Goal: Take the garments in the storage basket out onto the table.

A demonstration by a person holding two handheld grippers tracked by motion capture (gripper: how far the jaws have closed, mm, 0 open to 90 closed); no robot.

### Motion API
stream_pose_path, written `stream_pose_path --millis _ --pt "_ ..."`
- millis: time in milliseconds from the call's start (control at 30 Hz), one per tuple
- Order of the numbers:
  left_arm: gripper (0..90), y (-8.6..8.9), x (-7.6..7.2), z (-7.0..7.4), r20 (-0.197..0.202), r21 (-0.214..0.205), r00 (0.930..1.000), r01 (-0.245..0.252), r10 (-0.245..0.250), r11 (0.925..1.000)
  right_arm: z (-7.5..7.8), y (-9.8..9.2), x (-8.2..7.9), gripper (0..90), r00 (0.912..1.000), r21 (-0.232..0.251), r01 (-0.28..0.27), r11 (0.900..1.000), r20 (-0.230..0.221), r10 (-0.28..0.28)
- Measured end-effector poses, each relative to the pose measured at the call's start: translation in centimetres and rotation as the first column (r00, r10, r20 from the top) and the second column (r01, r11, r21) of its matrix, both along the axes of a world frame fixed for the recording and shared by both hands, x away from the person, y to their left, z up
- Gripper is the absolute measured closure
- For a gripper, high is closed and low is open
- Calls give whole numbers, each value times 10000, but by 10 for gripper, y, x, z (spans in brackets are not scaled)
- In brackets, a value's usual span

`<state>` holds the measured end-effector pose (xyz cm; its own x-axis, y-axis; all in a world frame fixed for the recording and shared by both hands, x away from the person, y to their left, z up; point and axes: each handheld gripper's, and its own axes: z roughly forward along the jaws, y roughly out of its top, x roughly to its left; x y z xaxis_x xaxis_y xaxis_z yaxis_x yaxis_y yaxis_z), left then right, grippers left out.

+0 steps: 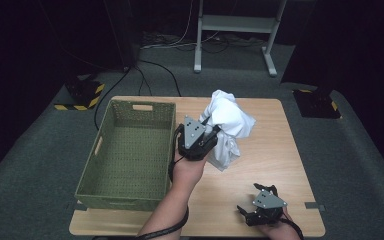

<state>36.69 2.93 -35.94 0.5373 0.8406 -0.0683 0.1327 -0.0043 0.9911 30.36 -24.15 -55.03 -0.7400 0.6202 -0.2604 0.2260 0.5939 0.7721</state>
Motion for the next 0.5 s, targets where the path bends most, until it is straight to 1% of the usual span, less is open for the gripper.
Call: stream_pose_path --millis 267,500 --pt "674 -6 5 -10 -264 -7 9996 60 -61 10000 0 0 0 29 10000 21 1 10000 -9 -1" --pt "674 -9 9 -17 -477 84 9988 88 -84 9999 0 0 0 30 10000 24 -11 10000 0 11"
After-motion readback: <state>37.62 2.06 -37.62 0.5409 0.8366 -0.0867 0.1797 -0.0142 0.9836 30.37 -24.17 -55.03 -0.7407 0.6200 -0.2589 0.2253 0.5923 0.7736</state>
